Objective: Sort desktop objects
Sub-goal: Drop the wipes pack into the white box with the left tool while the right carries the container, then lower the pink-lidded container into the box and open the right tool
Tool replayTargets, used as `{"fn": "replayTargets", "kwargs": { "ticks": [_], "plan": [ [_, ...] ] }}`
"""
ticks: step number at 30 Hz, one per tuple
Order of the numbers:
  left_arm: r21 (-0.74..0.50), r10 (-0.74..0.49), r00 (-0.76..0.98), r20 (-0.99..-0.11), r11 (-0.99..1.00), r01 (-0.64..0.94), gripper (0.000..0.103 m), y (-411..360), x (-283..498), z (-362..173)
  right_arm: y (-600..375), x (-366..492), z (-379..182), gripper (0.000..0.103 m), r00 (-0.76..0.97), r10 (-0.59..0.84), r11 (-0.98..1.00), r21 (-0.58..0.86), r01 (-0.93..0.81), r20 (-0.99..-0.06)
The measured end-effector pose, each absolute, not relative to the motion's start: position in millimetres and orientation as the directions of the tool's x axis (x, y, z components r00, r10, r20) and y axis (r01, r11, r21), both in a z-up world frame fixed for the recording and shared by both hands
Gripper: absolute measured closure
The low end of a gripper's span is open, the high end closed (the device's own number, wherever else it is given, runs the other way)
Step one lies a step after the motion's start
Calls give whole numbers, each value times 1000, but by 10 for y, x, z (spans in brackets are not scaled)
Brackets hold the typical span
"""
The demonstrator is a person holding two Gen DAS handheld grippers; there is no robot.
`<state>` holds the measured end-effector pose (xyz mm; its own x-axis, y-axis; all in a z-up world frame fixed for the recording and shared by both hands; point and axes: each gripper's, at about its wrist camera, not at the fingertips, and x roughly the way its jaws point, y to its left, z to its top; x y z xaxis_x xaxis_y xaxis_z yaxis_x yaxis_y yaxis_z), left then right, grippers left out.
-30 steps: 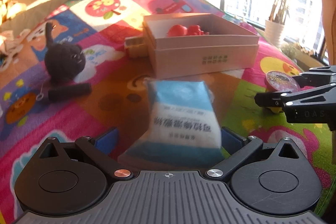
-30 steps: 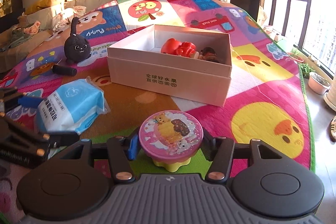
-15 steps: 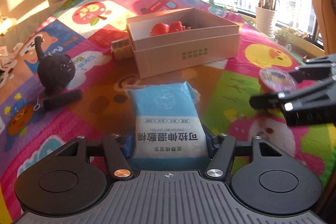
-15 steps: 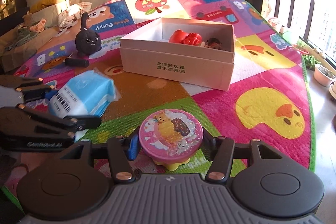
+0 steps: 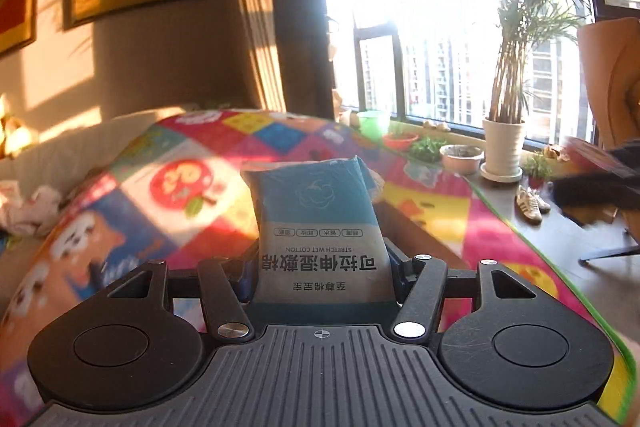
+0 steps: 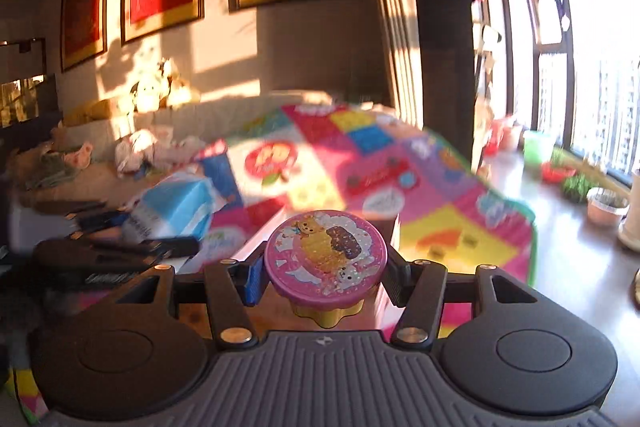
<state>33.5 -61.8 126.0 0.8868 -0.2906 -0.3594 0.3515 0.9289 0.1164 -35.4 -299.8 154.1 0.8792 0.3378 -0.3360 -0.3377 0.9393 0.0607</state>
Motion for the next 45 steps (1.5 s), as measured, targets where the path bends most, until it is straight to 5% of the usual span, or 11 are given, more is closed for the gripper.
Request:
{"fn": "replayTargets", "kwargs": {
  "ticks": [9,17,30,39,43,45],
  "plan": [
    [73,-257,830,-496,940,334,31,-948,1538,800,-2947,73,1305,47,860,310,946,38,-323,-405],
    [31,-290,806,-516,934,355,7,-590,973,470,-2955,473,1092,47,837,288,952,47,-302,-465],
    [-59,-253,832,-494,964,259,6,-19,412,438,-2538,1701,922,45,779,255,962,70,-263,-573],
    [-164,-257,795,-549,966,199,5,279,290,165,-2073,1938,811,47,628,431,901,280,-330,-648],
    [-159,-252,811,-528,967,197,3,364,200,231,-1734,1985,720,53,654,327,933,121,-340,-682],
    [-160,-241,818,-522,970,183,3,432,179,235,-1623,1943,743,64,706,208,946,-44,-321,-676]
  ]
}}
